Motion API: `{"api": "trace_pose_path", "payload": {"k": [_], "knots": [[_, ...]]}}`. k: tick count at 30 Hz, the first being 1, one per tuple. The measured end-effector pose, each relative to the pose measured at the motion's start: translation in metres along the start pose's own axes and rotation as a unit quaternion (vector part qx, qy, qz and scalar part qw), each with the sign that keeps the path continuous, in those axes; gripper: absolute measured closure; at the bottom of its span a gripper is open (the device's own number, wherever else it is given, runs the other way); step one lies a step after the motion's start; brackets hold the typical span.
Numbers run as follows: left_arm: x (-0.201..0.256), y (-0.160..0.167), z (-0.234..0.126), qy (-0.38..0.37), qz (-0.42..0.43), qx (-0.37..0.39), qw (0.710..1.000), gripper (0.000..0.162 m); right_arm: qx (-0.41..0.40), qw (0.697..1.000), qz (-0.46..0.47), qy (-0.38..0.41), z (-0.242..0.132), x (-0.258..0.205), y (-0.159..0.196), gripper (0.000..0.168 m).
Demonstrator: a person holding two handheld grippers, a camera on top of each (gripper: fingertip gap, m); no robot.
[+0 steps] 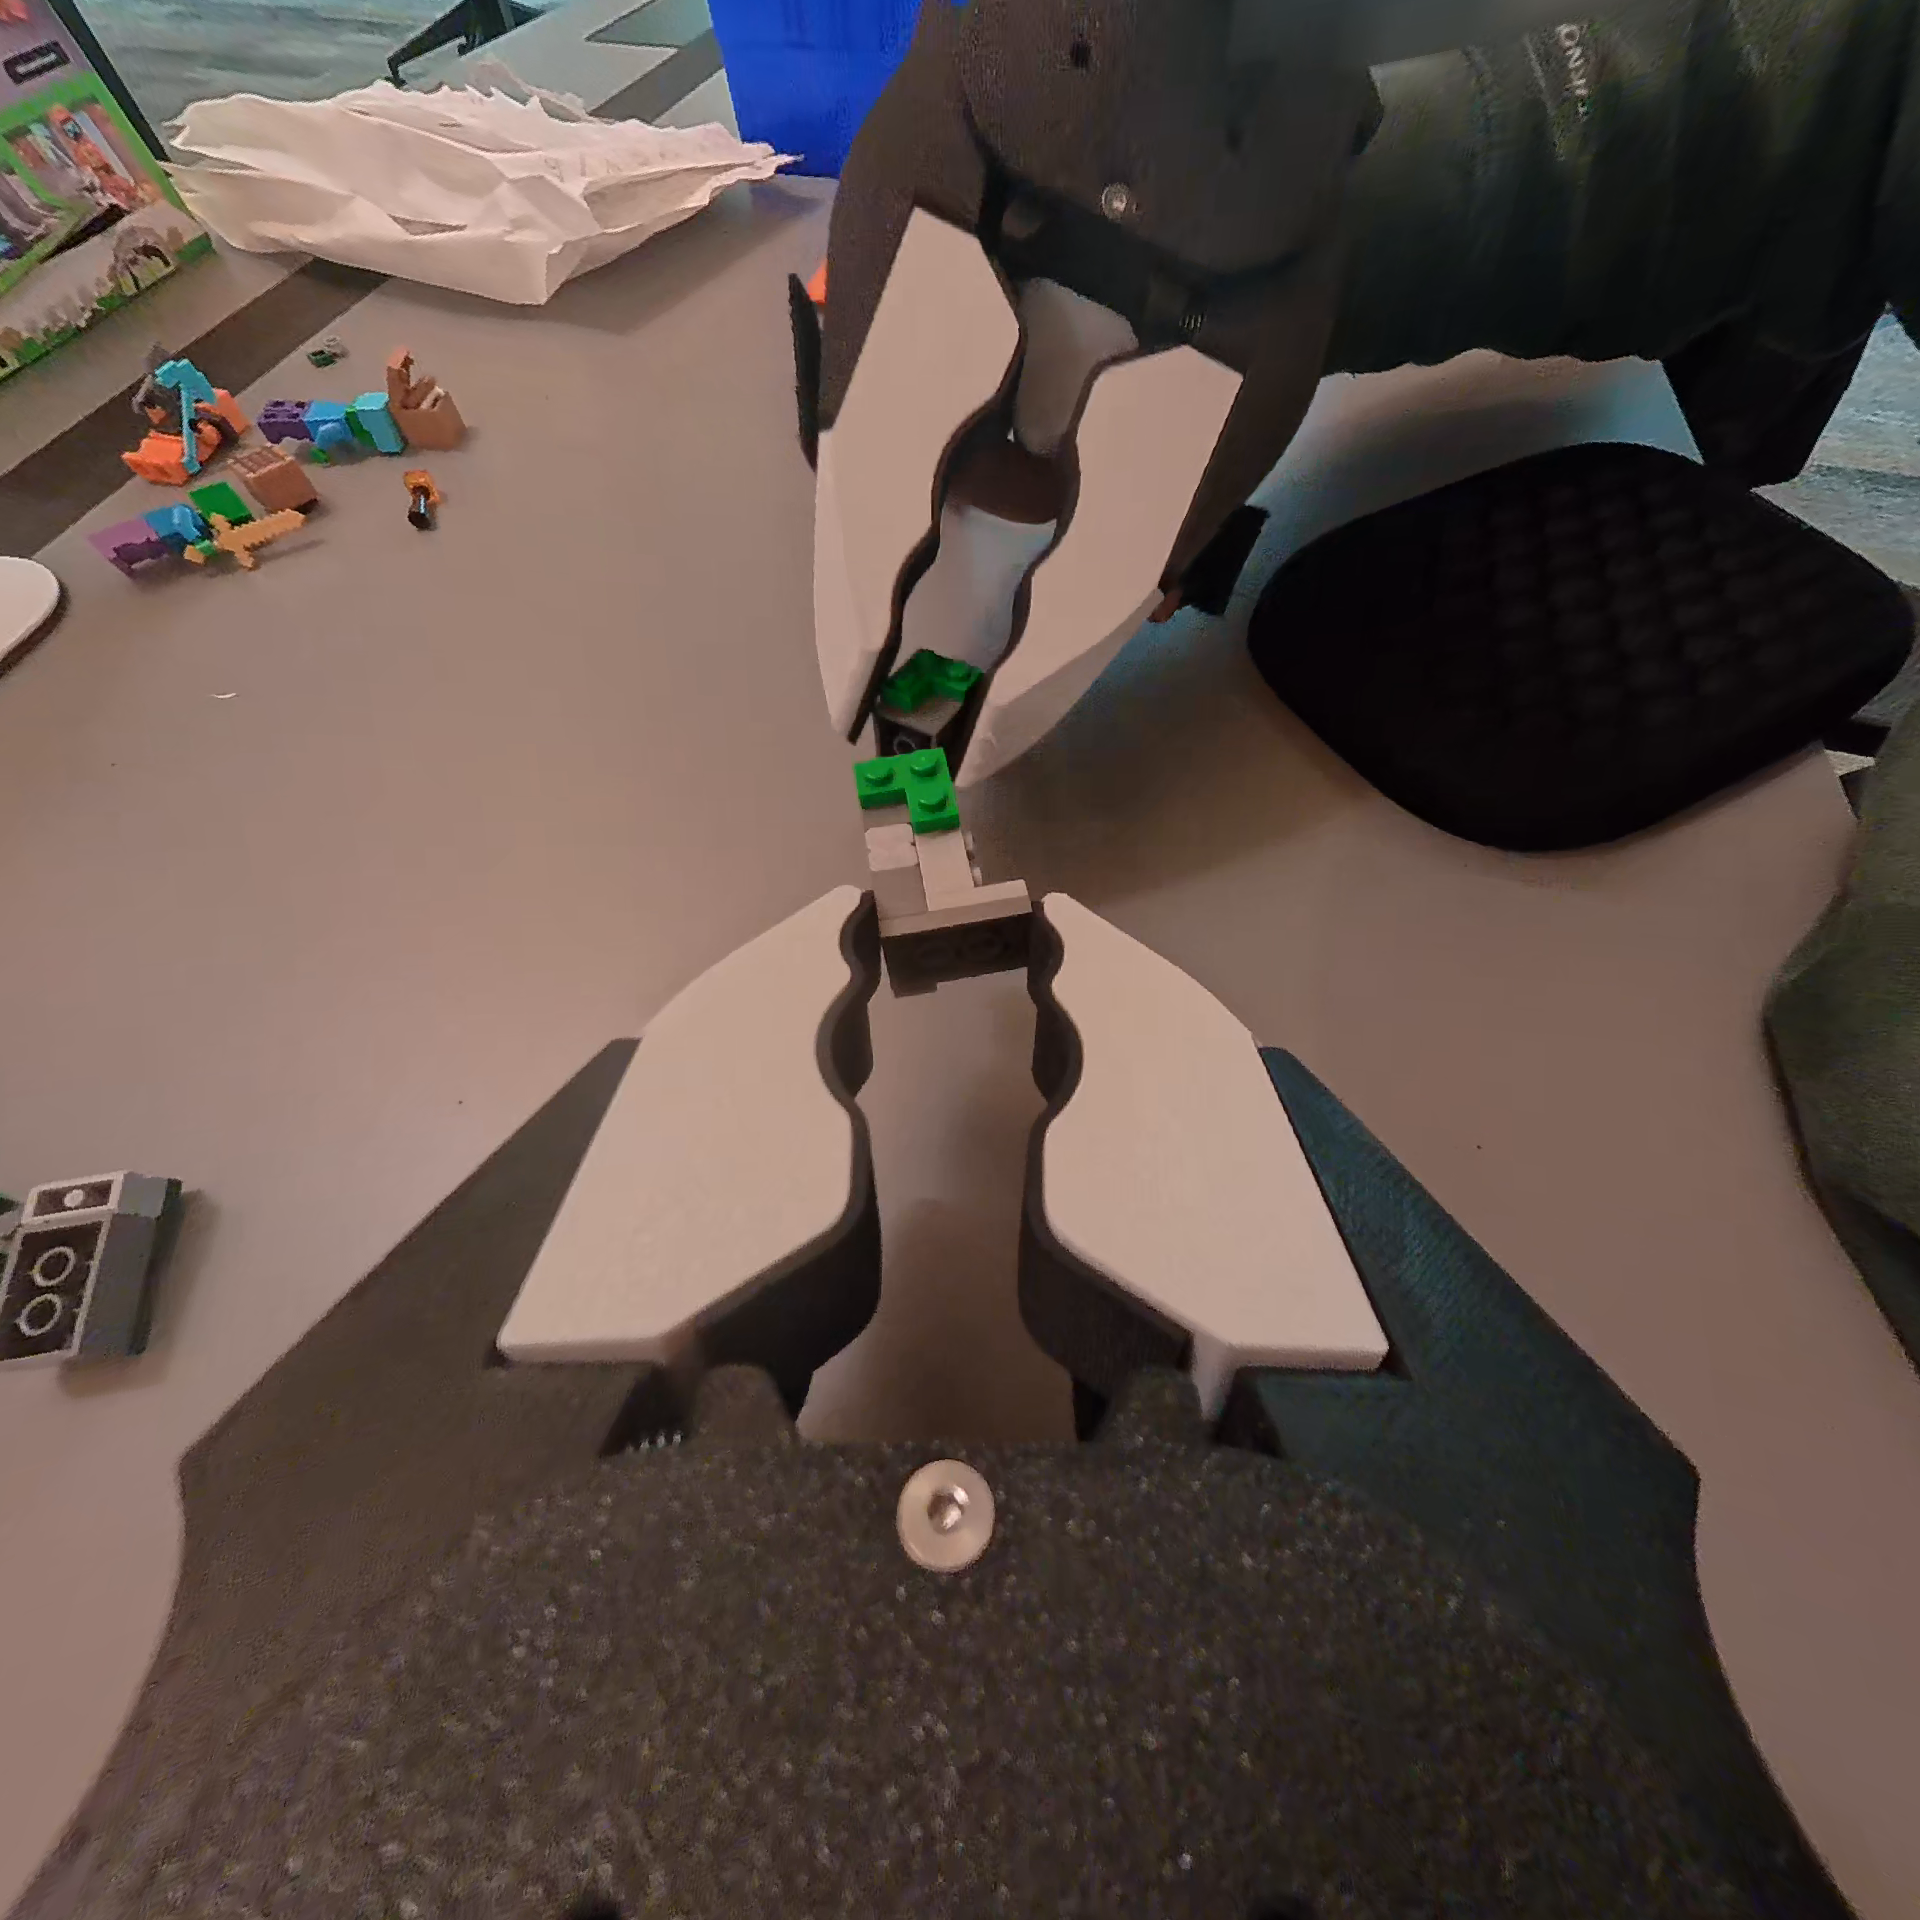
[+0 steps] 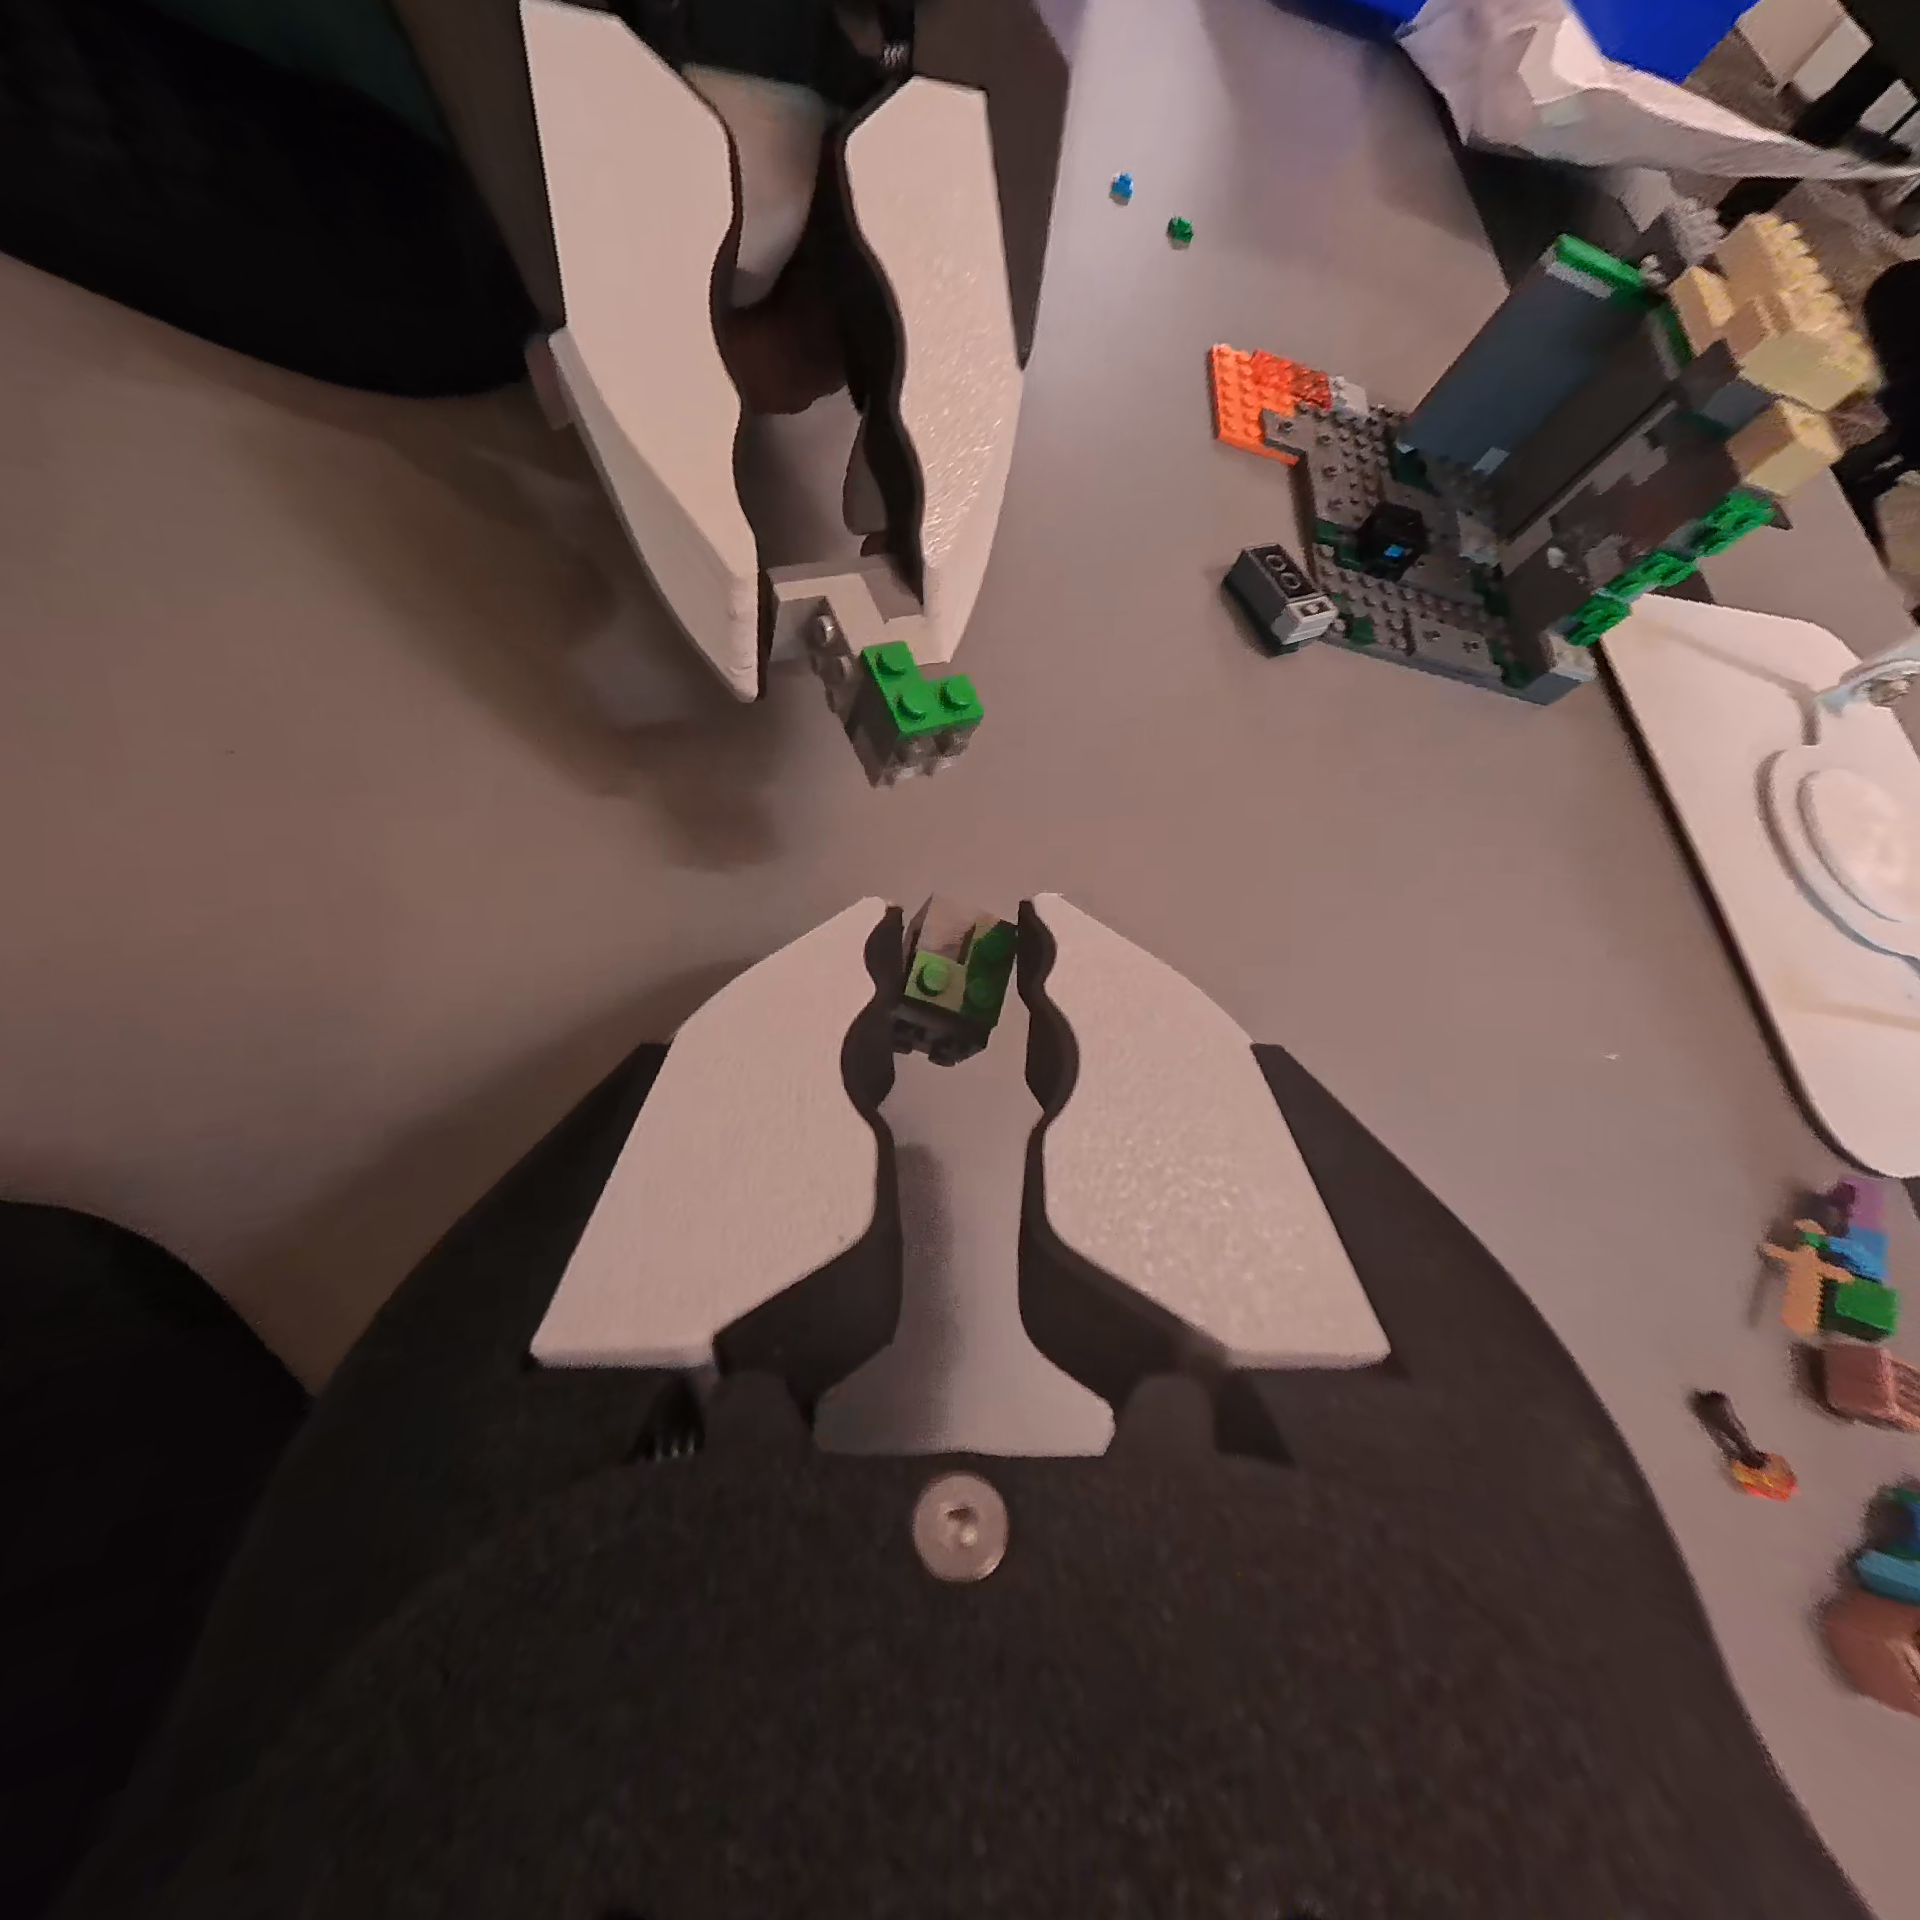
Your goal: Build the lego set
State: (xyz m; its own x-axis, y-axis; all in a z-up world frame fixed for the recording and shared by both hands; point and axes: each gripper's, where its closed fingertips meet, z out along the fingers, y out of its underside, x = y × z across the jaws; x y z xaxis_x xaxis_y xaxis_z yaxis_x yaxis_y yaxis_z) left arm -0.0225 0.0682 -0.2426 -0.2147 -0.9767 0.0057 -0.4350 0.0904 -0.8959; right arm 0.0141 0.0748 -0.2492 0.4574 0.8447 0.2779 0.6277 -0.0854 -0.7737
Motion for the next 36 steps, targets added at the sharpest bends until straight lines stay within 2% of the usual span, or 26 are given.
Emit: {"api": "trace_pose_path", "payload": {"k": [8,18,21,23,25,27,30,32,36], "knots": [[-0.002,0.008,0.002,-0.003,-0.001,-0.022,1.0,0.135,-0.027,0.998,-0.015,-0.051,0.016,-0.016,0.015,0.144],[-0.003,0.012,0.002,-0.002,-0.006,-0.029,1.0,0.135,-0.04,0.998,0.016,-0.053,0.012,-0.01,0.021,0.132],[-0.002,0.012,0.001,-0.002,-0.004,-0.03,1.0,0.135,-0.052,0.996,0.033,-0.059,0.016,-0.009,0.026,0.133],[-0.003,0.012,0.001,-0.004,-0.002,-0.031,1.0,0.135,-0.055,0.997,0.024,-0.058,0.019,-0.008,0.025,0.145],[-0.004,0.013,0.0,-0.007,-0.003,-0.031,0.999,0.135,-0.058,0.997,-0.014,-0.042,0.018,-0.003,0.024,0.146],[-0.005,0.014,-0.001,-0.012,-0.004,-0.032,0.999,0.135,-0.065,0.993,-0.101,0.001,0.013,0.01,0.022,0.147],[-0.007,0.014,0.0,-0.013,-0.007,-0.033,0.999,0.135,-0.116,0.951,-0.279,0.064,0.005,0.029,0.03,0.146],[-0.007,0.016,0.0,-0.012,-0.009,-0.036,0.999,0.135,-0.149,0.926,-0.344,0.051,0.002,0.03,0.037,0.146],[-0.006,0.017,0.001,-0.012,-0.008,-0.039,0.999,0.135,-0.181,0.896,-0.405,-0.005,-0.004,0.025,0.04,0.146]]}}
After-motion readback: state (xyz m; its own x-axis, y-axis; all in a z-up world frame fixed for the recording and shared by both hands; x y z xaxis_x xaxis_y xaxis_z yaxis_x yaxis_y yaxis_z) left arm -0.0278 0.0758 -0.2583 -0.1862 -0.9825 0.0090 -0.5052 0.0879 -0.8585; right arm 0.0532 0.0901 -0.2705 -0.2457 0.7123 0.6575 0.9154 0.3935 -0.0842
